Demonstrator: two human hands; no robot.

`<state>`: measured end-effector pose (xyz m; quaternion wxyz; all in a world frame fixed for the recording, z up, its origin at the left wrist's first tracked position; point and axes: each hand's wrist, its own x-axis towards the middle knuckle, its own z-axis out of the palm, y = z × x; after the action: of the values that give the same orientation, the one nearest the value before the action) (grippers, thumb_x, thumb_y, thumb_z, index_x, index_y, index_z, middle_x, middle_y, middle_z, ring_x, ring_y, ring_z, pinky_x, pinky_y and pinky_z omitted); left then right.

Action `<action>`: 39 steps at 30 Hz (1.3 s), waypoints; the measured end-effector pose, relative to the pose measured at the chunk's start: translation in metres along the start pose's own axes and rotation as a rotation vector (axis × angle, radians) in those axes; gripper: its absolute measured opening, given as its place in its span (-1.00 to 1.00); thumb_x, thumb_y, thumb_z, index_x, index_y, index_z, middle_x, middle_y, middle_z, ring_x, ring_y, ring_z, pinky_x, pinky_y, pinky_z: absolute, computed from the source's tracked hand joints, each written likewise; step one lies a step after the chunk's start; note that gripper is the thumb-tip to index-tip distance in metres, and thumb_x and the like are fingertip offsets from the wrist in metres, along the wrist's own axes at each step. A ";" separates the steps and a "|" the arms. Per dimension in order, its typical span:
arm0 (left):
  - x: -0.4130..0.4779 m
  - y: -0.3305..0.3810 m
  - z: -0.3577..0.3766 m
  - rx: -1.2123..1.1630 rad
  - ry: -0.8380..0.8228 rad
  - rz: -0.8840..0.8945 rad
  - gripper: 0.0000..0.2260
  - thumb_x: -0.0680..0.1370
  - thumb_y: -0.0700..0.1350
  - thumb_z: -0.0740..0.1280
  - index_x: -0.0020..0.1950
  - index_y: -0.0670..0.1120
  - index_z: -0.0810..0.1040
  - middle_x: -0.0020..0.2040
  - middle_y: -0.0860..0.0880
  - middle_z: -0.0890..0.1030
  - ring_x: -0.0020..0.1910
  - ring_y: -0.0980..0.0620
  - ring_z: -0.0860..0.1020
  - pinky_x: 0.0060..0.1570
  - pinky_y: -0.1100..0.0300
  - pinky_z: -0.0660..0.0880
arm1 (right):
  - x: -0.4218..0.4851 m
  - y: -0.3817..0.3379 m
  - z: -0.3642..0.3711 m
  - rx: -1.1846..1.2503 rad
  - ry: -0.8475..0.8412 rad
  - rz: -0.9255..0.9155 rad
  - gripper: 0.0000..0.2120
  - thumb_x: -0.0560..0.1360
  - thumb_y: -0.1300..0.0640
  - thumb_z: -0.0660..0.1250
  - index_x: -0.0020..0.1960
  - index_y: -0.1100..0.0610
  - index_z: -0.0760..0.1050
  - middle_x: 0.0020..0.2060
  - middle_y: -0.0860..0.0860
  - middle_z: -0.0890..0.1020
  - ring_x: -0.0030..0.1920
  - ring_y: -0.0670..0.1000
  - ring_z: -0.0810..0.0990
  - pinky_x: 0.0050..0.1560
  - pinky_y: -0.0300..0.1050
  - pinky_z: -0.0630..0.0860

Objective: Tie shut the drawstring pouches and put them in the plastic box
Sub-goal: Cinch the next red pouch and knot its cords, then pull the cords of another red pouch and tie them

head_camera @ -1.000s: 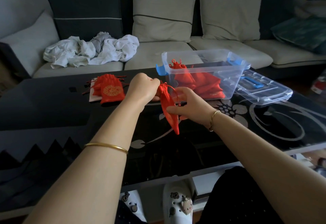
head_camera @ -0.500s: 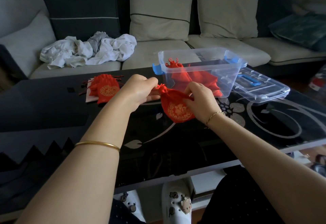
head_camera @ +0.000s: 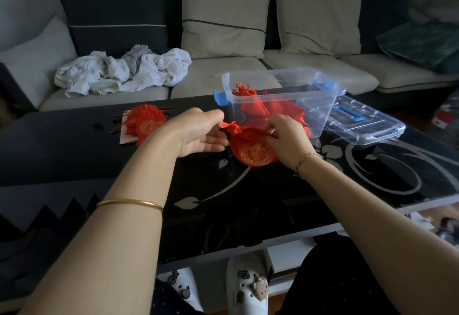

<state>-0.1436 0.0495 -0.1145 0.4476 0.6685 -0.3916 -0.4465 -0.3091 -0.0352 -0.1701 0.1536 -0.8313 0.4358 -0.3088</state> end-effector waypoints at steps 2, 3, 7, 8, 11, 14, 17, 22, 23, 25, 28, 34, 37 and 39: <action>0.001 0.003 -0.001 -0.073 0.032 0.035 -0.85 0.52 -0.28 0.17 -0.23 -0.20 0.44 -0.28 -0.15 0.54 -0.30 -0.02 0.55 -0.24 0.19 0.55 | -0.001 0.002 -0.004 0.102 -0.073 0.009 -0.87 0.42 0.20 0.41 -0.04 0.17 0.55 -0.11 -0.02 0.55 -0.11 -0.04 0.50 -0.13 -0.21 0.44; 0.002 0.004 -0.001 -0.109 0.040 0.052 -0.84 0.53 -0.28 0.18 -0.23 -0.19 0.46 -0.30 -0.13 0.54 -0.31 0.00 0.55 -0.29 0.22 0.54 | -0.002 0.002 -0.007 0.164 -0.088 0.028 -0.84 0.40 0.18 0.43 -0.04 0.16 0.56 -0.13 -0.03 0.56 -0.12 -0.04 0.51 -0.14 -0.21 0.47; 0.007 0.013 0.010 -0.263 0.033 0.117 -0.84 0.57 -0.28 0.17 -0.16 -0.17 0.49 -0.29 -0.09 0.55 -0.34 0.06 0.54 -0.39 0.29 0.51 | -0.002 -0.001 -0.030 0.364 -0.021 0.131 -0.84 0.39 0.18 0.45 -0.04 0.16 0.57 -0.15 0.01 0.59 -0.13 0.00 0.58 -0.09 -0.12 0.56; 0.010 0.016 0.013 -0.295 0.048 0.128 -0.84 0.57 -0.28 0.17 -0.16 -0.17 0.48 -0.29 -0.09 0.54 -0.34 0.06 0.54 -0.38 0.29 0.51 | 0.000 -0.002 -0.037 0.428 0.007 0.164 -0.85 0.40 0.19 0.44 -0.04 0.17 0.57 -0.14 0.03 0.61 -0.14 0.01 0.59 -0.11 -0.14 0.58; 0.023 0.031 0.019 -0.302 0.129 0.153 -0.86 0.57 -0.30 0.17 -0.17 -0.16 0.42 -0.29 -0.09 0.51 -0.34 0.04 0.53 -0.32 0.24 0.50 | 0.020 -0.004 -0.060 0.466 0.133 0.238 -0.86 0.43 0.19 0.41 -0.02 0.17 0.57 -0.16 -0.01 0.60 -0.19 -0.06 0.58 -0.21 -0.26 0.55; 0.041 0.048 0.022 -0.265 0.189 0.162 -0.85 0.58 -0.30 0.15 -0.17 -0.14 0.40 -0.29 -0.09 0.51 -0.36 0.05 0.51 -0.38 0.26 0.50 | 0.065 -0.003 -0.079 0.364 0.236 0.289 -0.83 0.43 0.19 0.40 0.01 0.19 0.60 -0.12 0.04 0.64 -0.10 0.02 0.62 -0.06 -0.08 0.59; 0.060 0.057 0.019 -0.241 0.255 0.164 -0.84 0.60 -0.29 0.14 -0.15 -0.11 0.38 -0.28 -0.08 0.51 -0.37 0.08 0.51 -0.43 0.29 0.47 | 0.126 0.005 -0.085 0.122 0.249 0.338 -0.79 0.43 0.20 0.38 0.05 0.21 0.61 0.02 0.14 0.65 0.07 0.11 0.59 0.07 -0.12 0.51; 0.087 0.045 0.004 -0.202 0.374 0.135 -0.84 0.56 -0.32 0.11 -0.11 -0.11 0.40 -0.26 -0.06 0.52 -0.36 0.09 0.51 -0.40 0.30 0.48 | 0.179 0.025 -0.063 -0.279 -0.130 0.446 -0.87 0.48 0.15 0.36 -0.19 0.20 0.51 -0.37 0.07 0.56 -0.01 -0.01 0.64 -0.50 -0.29 0.36; 0.089 0.040 0.000 -0.199 0.396 0.123 -0.83 0.57 -0.32 0.11 -0.14 -0.10 0.40 -0.25 -0.06 0.53 -0.36 0.10 0.51 -0.38 0.29 0.48 | 0.180 0.027 -0.056 -0.294 -0.230 0.474 -0.80 0.49 0.13 0.35 -0.28 0.16 0.46 -0.50 0.04 0.56 -0.20 -0.02 0.67 -0.57 -0.30 0.34; 0.091 0.030 -0.007 -0.200 0.434 0.094 -0.80 0.58 -0.31 0.11 -0.18 -0.09 0.40 -0.24 -0.05 0.53 -0.34 0.10 0.51 -0.33 0.28 0.49 | 0.180 0.031 -0.049 -0.385 -0.304 0.482 -0.67 0.48 0.12 0.37 -0.41 0.19 0.41 -0.77 -0.02 0.42 -0.48 0.03 0.53 -0.51 -0.22 0.39; 0.091 0.018 -0.016 -0.215 0.455 0.064 -0.82 0.59 -0.29 0.12 -0.14 -0.10 0.43 -0.22 -0.04 0.54 -0.31 0.10 0.53 -0.32 0.25 0.48 | 0.177 0.029 -0.051 -0.450 -0.308 0.441 -0.69 0.44 0.25 0.38 -0.44 0.20 0.40 -0.80 0.02 0.37 -0.42 0.06 0.44 -0.35 -0.16 0.42; 0.081 -0.006 -0.031 -0.188 0.522 0.022 -0.86 0.59 -0.29 0.13 -0.06 -0.15 0.45 -0.18 -0.07 0.53 -0.29 0.08 0.52 -0.32 0.24 0.48 | 0.158 -0.039 -0.045 -0.150 -0.009 0.129 -0.80 0.43 0.31 0.20 -0.07 0.23 0.59 -0.09 0.21 0.64 -0.09 0.21 0.62 -0.05 -0.01 0.58; 0.074 -0.029 -0.045 0.071 0.590 0.046 -0.80 0.58 -0.32 0.13 -0.14 -0.15 0.51 -0.12 -0.12 0.53 -0.17 -0.05 0.53 -0.20 0.12 0.52 | 0.129 -0.091 -0.017 0.038 -0.070 -0.058 -0.77 0.47 0.28 0.20 -0.02 0.14 0.62 -0.04 0.16 0.65 -0.04 0.18 0.63 0.05 0.05 0.57; 0.070 -0.047 -0.057 0.409 0.604 0.065 -0.75 0.56 -0.34 0.15 0.10 -0.20 0.58 0.09 -0.15 0.57 0.11 -0.14 0.53 0.05 0.06 0.48 | 0.110 -0.111 0.010 0.086 -0.181 -0.122 -0.76 0.48 0.31 0.19 0.00 0.19 0.61 -0.02 0.17 0.65 -0.01 0.18 0.62 0.06 0.05 0.55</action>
<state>-0.0628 0.0131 -0.1646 0.4142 0.8331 -0.3440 -0.1268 -0.1858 -0.0615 -0.0775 0.2086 -0.8733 0.3553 -0.2598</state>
